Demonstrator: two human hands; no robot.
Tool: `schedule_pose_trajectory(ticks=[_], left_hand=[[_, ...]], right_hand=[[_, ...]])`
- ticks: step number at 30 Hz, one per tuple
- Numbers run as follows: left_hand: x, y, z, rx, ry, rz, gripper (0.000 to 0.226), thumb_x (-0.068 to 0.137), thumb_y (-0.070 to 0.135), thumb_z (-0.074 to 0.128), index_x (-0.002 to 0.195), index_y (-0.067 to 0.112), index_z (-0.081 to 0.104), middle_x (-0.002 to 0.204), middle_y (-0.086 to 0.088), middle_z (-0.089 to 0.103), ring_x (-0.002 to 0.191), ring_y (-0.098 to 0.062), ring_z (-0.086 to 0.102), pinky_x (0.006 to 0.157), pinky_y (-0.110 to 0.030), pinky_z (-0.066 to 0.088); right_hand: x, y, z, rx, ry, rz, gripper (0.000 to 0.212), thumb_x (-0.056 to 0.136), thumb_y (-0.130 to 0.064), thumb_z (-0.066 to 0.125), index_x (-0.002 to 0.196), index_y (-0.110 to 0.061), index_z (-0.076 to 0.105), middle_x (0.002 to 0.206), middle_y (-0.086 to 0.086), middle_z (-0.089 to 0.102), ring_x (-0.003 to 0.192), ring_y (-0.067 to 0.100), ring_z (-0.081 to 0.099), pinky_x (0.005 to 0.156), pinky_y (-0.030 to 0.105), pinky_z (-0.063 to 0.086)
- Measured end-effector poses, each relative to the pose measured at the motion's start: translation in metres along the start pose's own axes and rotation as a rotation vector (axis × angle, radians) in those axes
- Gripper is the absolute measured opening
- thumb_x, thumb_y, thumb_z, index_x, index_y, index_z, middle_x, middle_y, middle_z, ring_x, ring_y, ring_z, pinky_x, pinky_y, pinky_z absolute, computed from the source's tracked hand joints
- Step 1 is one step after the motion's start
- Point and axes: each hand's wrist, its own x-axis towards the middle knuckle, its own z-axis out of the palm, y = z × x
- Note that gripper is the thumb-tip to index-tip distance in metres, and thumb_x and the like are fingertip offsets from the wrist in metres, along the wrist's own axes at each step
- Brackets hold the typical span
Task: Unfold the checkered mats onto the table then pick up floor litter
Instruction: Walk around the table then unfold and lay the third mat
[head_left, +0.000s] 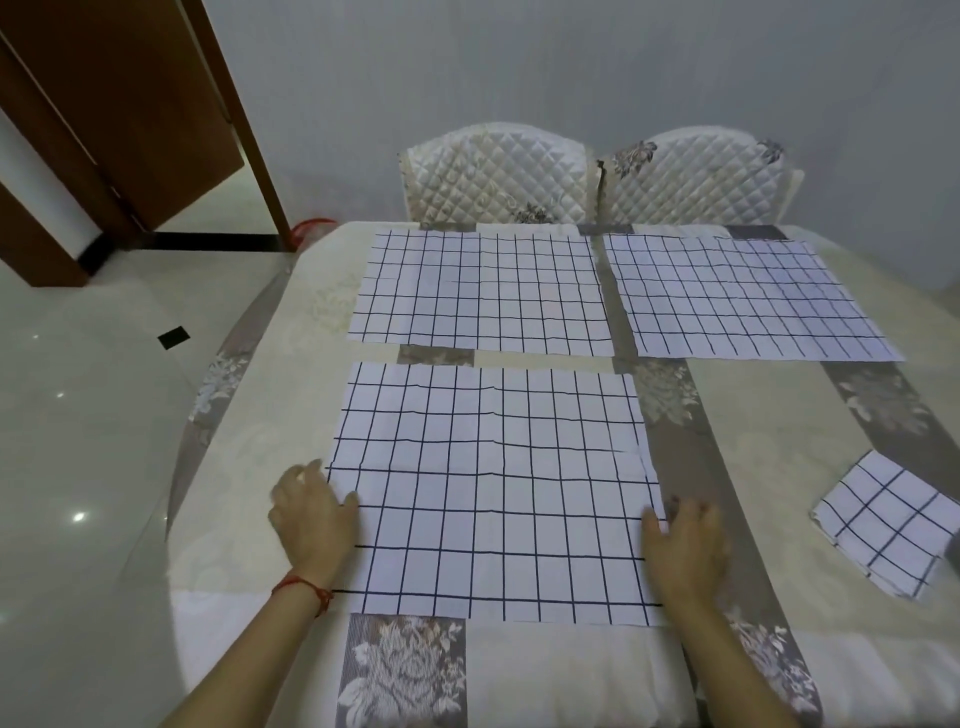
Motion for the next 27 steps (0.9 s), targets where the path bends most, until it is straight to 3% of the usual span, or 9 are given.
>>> schedule_pose_trajectory(ticks=[4,6,9,11,13,19,22,24,27], left_hand=[[-0.009,0.058,0.034,0.107,-0.056,0.454,0.043,0.076,0.007,0.063,0.119,0.006,0.055,0.133,-0.02,0.052,0.124,-0.039,0.047,0.096,-0.053,0.041],[-0.014,0.09,0.056,0.132,-0.157,0.632,0.046,0.085,0.008,0.05,0.13,0.012,0.046,0.144,-0.012,0.042,0.135,-0.033,0.036,0.107,-0.052,0.031],[-0.011,0.108,0.091,0.184,-0.376,0.632,0.048,0.098,0.029,0.02,0.145,0.024,0.014,0.157,0.004,0.007,0.146,-0.018,0.0,0.117,-0.043,-0.001],[-0.002,0.097,0.104,0.251,-0.384,0.644,0.063,0.088,0.054,-0.008,0.145,0.029,0.002,0.156,0.008,-0.005,0.144,-0.014,-0.012,0.116,-0.042,-0.009],[0.012,0.076,0.104,0.238,-0.352,0.616,0.077,0.075,0.064,-0.022,0.143,0.031,-0.006,0.153,0.009,-0.01,0.14,-0.011,-0.017,0.114,-0.042,-0.012],[0.037,0.038,0.076,0.258,-0.257,0.28,0.068,0.085,0.055,0.002,0.145,0.023,0.0,0.157,-0.001,-0.006,0.145,-0.022,-0.01,0.116,-0.049,-0.007],[0.035,0.085,0.088,0.276,-0.211,0.464,0.058,0.093,0.043,0.01,0.146,0.02,0.005,0.158,-0.004,-0.001,0.145,-0.025,-0.005,0.115,-0.051,-0.004],[0.032,0.118,0.104,0.264,-0.29,0.637,0.052,0.096,0.038,0.012,0.146,0.023,0.003,0.158,0.0,-0.002,0.145,-0.022,-0.007,0.115,-0.05,-0.006],[0.038,0.127,0.119,0.3,-0.39,0.693,0.051,0.097,0.041,0.012,0.145,0.028,-0.001,0.158,0.005,-0.005,0.145,-0.017,-0.011,0.115,-0.046,-0.01]], right_hand=[[-0.001,-0.053,0.025,0.081,-0.09,-0.303,0.047,0.085,-0.036,0.04,0.122,-0.01,0.054,0.14,0.012,0.045,0.129,0.032,0.04,0.108,0.047,0.027],[-0.003,-0.08,0.047,0.028,-0.177,-0.492,0.057,0.087,-0.041,0.023,0.132,-0.015,0.046,0.148,0.008,0.036,0.138,0.027,0.029,0.113,0.04,0.015],[-0.002,-0.098,0.081,-0.081,-0.313,-0.656,0.064,0.087,-0.046,0.003,0.143,-0.025,0.026,0.156,-0.002,0.015,0.145,0.019,0.01,0.111,0.03,-0.008],[0.003,-0.089,0.094,-0.131,-0.344,-0.649,0.067,0.086,-0.055,-0.004,0.145,-0.03,0.014,0.153,-0.011,-0.003,0.145,0.014,-0.001,0.11,0.029,-0.014],[0.014,-0.068,0.094,-0.15,-0.307,-0.574,0.07,0.083,-0.059,-0.007,0.145,-0.032,0.009,0.151,-0.013,-0.009,0.143,0.009,-0.007,0.112,0.031,-0.014],[0.044,-0.027,0.064,-0.19,-0.186,-0.294,0.077,0.08,-0.055,-0.005,0.146,-0.021,0.017,0.158,0.003,0.007,0.145,0.021,0.002,0.118,0.045,0.0],[0.049,-0.08,0.076,-0.133,-0.19,-0.427,0.072,0.085,-0.052,-0.002,0.145,-0.018,0.018,0.157,0.005,0.009,0.145,0.022,0.001,0.116,0.043,-0.003],[0.05,-0.114,0.092,-0.122,-0.273,-0.57,0.071,0.084,-0.052,-0.003,0.146,-0.022,0.015,0.158,0.001,0.007,0.146,0.019,-0.001,0.116,0.039,-0.006],[0.056,-0.117,0.111,-0.2,-0.346,-0.636,0.075,0.078,-0.053,-0.011,0.146,-0.028,0.01,0.158,-0.003,0.003,0.145,0.016,-0.004,0.116,0.038,-0.007]])
